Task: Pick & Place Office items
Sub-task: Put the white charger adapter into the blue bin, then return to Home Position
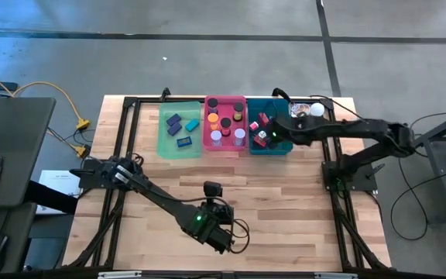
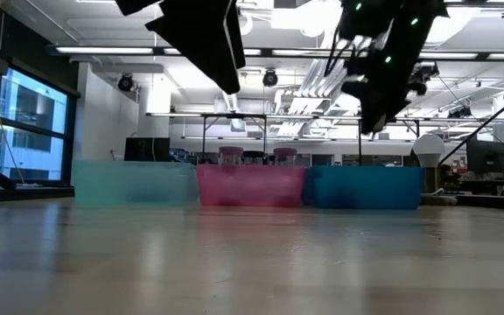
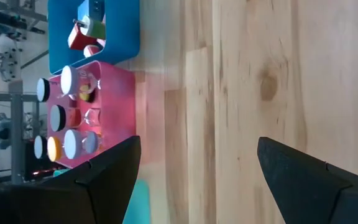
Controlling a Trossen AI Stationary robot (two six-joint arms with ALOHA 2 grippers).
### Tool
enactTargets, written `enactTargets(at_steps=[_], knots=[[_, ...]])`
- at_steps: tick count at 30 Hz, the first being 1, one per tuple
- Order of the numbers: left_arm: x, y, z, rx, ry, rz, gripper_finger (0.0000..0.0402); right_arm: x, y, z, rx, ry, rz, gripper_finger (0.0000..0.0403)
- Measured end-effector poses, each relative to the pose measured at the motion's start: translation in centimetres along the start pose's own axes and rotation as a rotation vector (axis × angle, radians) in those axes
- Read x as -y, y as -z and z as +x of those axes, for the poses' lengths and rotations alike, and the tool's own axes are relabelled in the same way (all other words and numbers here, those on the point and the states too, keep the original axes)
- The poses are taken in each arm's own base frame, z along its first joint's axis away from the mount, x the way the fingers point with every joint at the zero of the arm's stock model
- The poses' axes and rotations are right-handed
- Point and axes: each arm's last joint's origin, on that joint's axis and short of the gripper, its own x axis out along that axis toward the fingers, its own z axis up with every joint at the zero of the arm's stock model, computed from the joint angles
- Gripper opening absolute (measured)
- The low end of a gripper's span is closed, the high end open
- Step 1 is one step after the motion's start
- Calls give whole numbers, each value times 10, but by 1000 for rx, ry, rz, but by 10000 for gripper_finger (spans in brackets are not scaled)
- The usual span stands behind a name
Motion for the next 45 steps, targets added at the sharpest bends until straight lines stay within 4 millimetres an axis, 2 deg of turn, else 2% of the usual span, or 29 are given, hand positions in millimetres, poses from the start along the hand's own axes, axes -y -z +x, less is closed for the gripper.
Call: enactTargets(at_steps=[4, 8, 14, 18, 22, 27, 32, 37, 41, 45], knots=[[3, 3, -3, -4, -1, 15, 314, 5, -11, 33, -86, 0, 14, 130], [4, 7, -7, -25, -9, 24, 314, 6, -13, 67, -179, 3, 11, 130], [4, 13, -10, -59, -27, 22, 314, -5, -10, 98, -211, 22, -27, 132], [4, 13, -10, -61, -29, 22, 314, -8, -7, 107, -212, 88, -36, 188], [2, 13, -8, -65, -31, 15, 314, -8, -7, 107, -207, 91, -48, 254], [-2, 12, -4, -75, -38, 12, 314, -6, -11, 92, -177, 57, -78, 307], [-10, 15, -4, -94, -100, 68, 314, 6, -14, 52, -145, -32, -107, 329], [-37, 23, -27, -95, -122, 30, 314, 27, -7, 5, -203, -267, -97, 331], [-63, 27, -49, -59, -65, -37, 314, 44, -1, -26, -170, -383, -96, 330], [-90, 33, -71, -10, -30, -96, 311, 54, 4, -52, -121, -605, -136, 314]])
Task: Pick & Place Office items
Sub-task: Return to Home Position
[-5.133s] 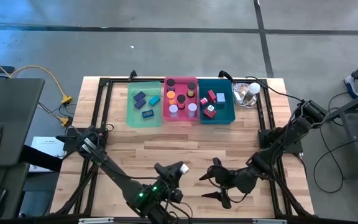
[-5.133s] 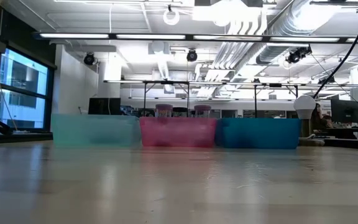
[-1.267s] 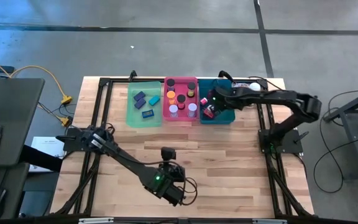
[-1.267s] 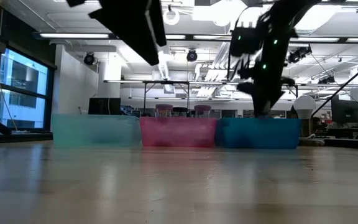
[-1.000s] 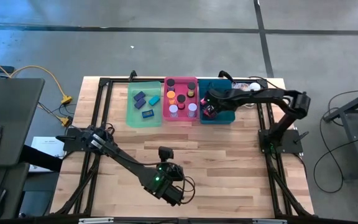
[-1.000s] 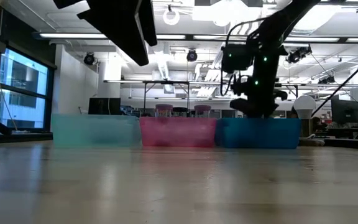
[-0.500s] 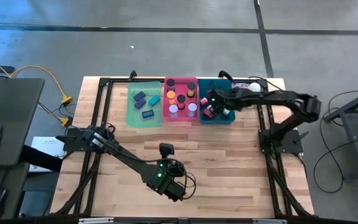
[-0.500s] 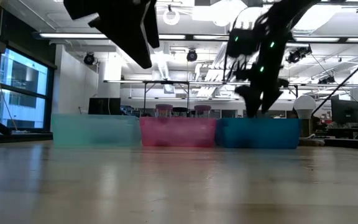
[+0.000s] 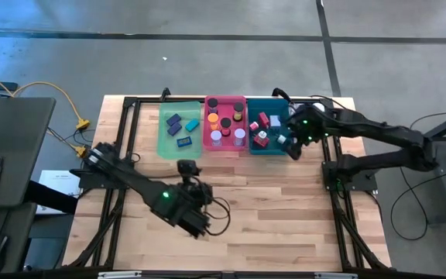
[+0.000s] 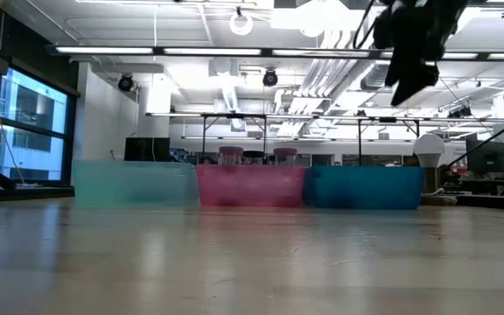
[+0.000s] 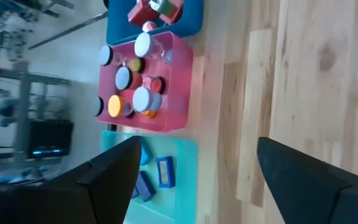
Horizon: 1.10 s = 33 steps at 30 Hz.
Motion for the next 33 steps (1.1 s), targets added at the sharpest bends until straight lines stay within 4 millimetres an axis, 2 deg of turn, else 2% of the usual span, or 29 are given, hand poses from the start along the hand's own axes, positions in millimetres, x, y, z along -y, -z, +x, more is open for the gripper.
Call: enactTargets(at_steps=[4, 8, 11, 15, 17, 20, 23, 27, 33], knots=[[-21, 6, -15, 23, 50, -24, 279, -8, 5, -6, 45, -193, -59, 280], [-38, 14, -27, 55, 71, -26, 213, -15, 6, 1, 70, -288, -99, 223], [-50, 23, -35, 48, 136, -39, 149, -23, 3, 3, 103, -347, -157, 163], [-69, 42, -39, 25, 206, -62, 54, -34, 1, 3, 153, -395, -195, 60], [-80, 54, -39, 24, 196, -94, 30, -39, 1, 2, 181, -396, -211, 17], [-94, 68, -37, 16, 188, -148, 35, -46, 3, 0, 194, -399, -214, 6], [-101, 78, -34, 3, 183, -207, 54, -50, 5, 0, 201, -369, -197, 3], [-100, 83, -29, -35, 197, -253, 70, -56, 9, 0, 195, -368, -207, 3], [-92, 90, -15, -108, 196, -261, 71, -67, 16, -6, 204, -406, -255, 2]])
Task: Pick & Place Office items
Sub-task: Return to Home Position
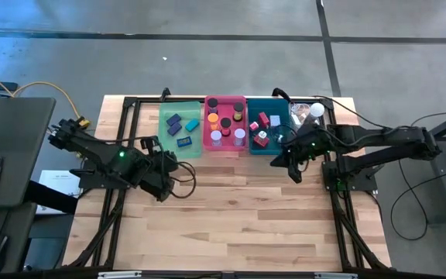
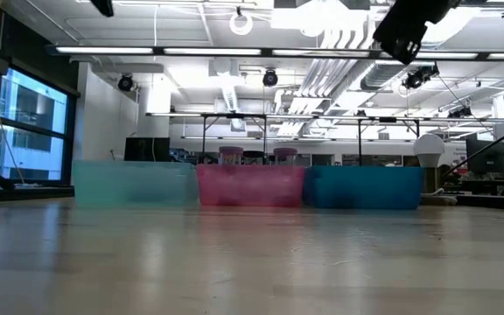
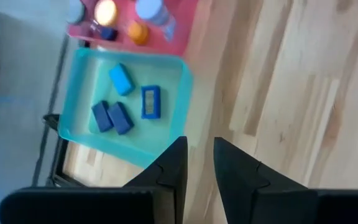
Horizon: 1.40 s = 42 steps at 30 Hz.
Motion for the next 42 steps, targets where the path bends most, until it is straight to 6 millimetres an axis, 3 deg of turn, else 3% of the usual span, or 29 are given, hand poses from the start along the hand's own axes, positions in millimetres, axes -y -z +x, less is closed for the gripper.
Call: enactTargets(at_steps=[5, 10, 15, 19, 23, 29, 36, 42], knots=[[-27, 12, -9, 47, 13, -47, 48, -16, 7, -22, 47, -65, -53, 2], [-63, 28, -19, 258, 104, -208, 7, -31, 17, -54, 159, -84, -119, 2], [-75, 49, -5, 441, 165, -273, 1, -40, 34, -71, 234, -105, -236, 2], [-77, 73, 21, 478, 171, -291, 1, -37, 60, -65, 293, -184, -392, 2], [-80, 93, 41, 524, 218, -354, 1, -27, 82, -61, 450, -241, -431, 2], [-78, 105, 57, 706, 385, -350, 1, -10, 107, -53, 527, -234, -409, 2], [-65, 122, 95, 726, 398, -331, 1, 4, 134, -29, 562, -237, -405, 2], [-61, 143, 107, 791, 503, -335, 1, 12, 150, -18, 554, -247, -382, 2]])
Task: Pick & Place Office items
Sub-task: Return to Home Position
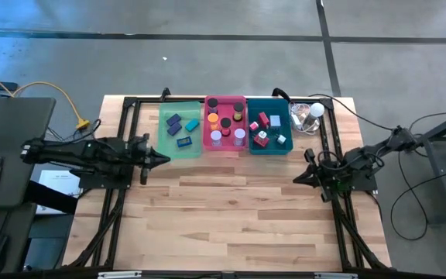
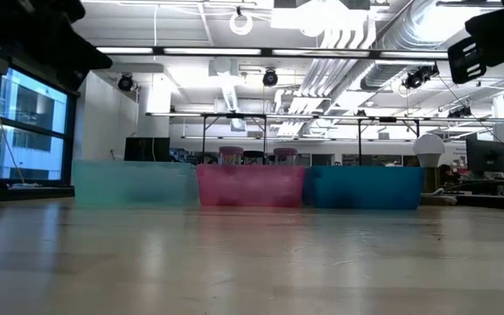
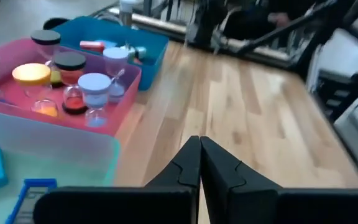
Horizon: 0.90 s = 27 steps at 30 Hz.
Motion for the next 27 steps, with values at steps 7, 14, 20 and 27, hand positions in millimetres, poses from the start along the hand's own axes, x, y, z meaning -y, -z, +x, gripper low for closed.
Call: enactTargets(at_steps=[7, 14, 20, 27], knots=[[-7, 16, -15, 106, 58, -25, 1, 2, 2, -8, 29, -3, 6, 2], [-10, 32, -15, 160, 108, 19, 1, 3, 9, -10, 43, -4, 1, 2], [-11, 41, -8, 182, 107, 52, 1, 3, 28, -3, 72, -11, 2, 2], [-14, 58, 4, 190, 105, 66, 1, 3, 30, -1, 89, -35, -12, 2]])
